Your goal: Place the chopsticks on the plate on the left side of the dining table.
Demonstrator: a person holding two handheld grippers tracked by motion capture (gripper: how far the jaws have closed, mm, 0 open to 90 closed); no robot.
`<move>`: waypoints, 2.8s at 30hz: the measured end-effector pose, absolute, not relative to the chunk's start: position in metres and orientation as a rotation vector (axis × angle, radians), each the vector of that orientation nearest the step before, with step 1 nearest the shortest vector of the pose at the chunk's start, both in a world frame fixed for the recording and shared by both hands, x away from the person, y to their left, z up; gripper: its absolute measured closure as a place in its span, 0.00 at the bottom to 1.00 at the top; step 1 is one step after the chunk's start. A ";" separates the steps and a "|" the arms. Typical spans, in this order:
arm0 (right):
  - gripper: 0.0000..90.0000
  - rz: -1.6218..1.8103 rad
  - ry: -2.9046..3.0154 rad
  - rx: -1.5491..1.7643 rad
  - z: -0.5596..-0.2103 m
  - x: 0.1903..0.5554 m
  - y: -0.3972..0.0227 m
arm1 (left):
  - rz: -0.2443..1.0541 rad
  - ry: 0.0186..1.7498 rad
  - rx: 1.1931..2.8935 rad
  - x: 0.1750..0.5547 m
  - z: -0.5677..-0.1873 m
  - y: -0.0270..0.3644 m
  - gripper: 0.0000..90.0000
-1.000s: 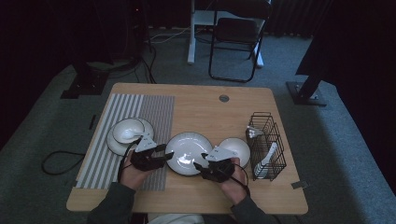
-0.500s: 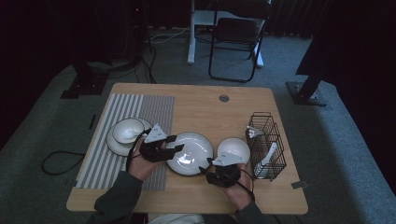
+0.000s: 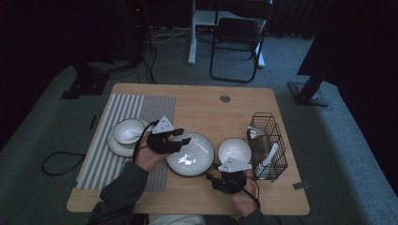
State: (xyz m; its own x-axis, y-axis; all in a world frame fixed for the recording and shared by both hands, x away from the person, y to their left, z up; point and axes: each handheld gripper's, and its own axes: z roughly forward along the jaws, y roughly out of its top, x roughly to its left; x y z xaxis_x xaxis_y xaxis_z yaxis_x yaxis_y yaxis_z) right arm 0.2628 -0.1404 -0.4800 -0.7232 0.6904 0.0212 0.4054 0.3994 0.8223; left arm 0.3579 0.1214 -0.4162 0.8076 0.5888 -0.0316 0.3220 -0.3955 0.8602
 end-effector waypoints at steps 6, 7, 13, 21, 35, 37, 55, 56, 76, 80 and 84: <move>0.59 1.237 2.338 0.950 -0.482 0.258 -0.144 | 0.327 0.649 2.017 0.364 -0.412 0.111 0.58; 0.59 1.239 2.338 0.948 -0.483 0.258 -0.145 | 0.324 0.645 2.016 0.365 -0.411 0.110 0.58; 0.59 1.248 2.353 0.938 -0.489 0.256 -0.147 | 0.324 0.602 2.030 0.372 -0.407 0.097 0.58; 0.58 1.248 2.364 0.938 -0.494 0.254 -0.149 | 0.305 0.569 2.034 0.376 -0.403 0.084 0.59; 0.58 1.238 2.372 0.953 -0.503 0.252 -0.154 | 0.288 0.492 2.041 0.385 -0.394 0.053 0.59; 0.58 1.240 2.370 0.961 -0.504 0.251 -0.155 | 0.282 0.479 2.042 0.387 -0.394 0.048 0.59; 0.58 1.241 2.362 0.982 -0.508 0.251 -0.159 | 0.273 0.410 2.059 0.393 -0.392 0.012 0.59; 0.58 1.242 2.362 0.984 -0.508 0.251 -0.159 | 0.271 0.406 2.058 0.393 -0.391 0.008 0.58; 0.58 1.242 2.362 0.991 -0.509 0.250 -0.161 | 0.295 0.328 2.080 0.389 -0.383 -0.031 0.58; 0.58 1.243 2.360 0.996 -0.508 0.250 -0.162 | 0.297 0.314 2.089 0.389 -0.383 -0.036 0.58; 0.58 1.241 2.360 0.995 -0.509 0.250 -0.163 | 0.306 0.306 2.090 0.388 -0.380 -0.045 0.59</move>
State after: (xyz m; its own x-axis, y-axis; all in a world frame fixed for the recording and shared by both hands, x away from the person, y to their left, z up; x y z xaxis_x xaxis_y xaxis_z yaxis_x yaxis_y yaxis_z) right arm 0.2503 -0.1628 -0.5088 -0.7174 0.6944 0.0566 0.4400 0.3887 0.8095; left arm 0.3880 -0.0452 -0.3800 0.9370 0.3363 0.0941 0.0940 -0.5023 0.8595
